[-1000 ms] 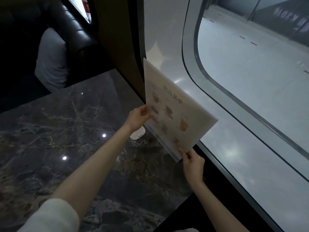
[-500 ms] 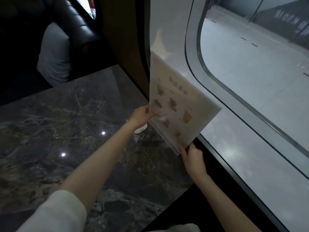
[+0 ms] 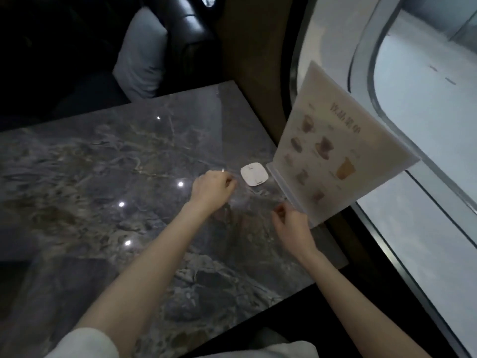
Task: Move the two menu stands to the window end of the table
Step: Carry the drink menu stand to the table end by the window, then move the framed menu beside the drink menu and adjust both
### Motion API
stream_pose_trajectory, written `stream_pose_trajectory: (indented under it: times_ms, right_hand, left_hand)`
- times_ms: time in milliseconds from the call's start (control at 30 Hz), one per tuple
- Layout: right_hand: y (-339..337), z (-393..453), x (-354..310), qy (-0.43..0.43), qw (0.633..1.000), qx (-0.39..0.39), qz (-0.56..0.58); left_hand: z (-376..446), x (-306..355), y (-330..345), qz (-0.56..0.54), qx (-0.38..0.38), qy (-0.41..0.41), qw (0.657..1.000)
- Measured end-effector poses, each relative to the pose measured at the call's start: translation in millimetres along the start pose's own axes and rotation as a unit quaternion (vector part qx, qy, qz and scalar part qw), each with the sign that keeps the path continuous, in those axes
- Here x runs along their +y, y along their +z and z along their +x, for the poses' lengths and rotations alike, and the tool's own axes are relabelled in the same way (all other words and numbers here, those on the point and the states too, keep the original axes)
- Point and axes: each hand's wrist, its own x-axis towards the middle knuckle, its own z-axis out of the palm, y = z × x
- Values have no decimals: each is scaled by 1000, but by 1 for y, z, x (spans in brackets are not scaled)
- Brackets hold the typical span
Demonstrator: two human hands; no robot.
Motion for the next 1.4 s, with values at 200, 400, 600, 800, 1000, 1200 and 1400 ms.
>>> stream_pose_trajectory:
  times_ms: [200, 400, 600, 800, 1000, 1200, 1400]
  right_hand:
    - [25, -7, -95, -123, 992, -33, 23]
    - [73, -32, -183, -236, 969, -64, 39]
    - [142, -80, -252, -302, 947, -86, 59]
    - [204, -123, -308, -364, 926, -76, 71]
    - [255, -149, -342, -380, 916, -125, 33]
    - [290, -158, -355, -318, 931, -165, 62]
    - [291, -167, -360, -251, 933, -195, 168]
  left_hand:
    - [-53, -63, -43, 36, 94, -29, 994]
    - [-122, -135, -87, 62, 208, -47, 975]
    - [-204, -216, -108, 127, 338, -47, 931]
    - [-273, -303, -121, 184, 369, -132, 902]
    - [-305, -383, -132, 127, 289, -292, 903]
    - [-310, -453, -142, -244, 253, -343, 871]
    - [-307, -475, -153, -501, 262, -335, 754]
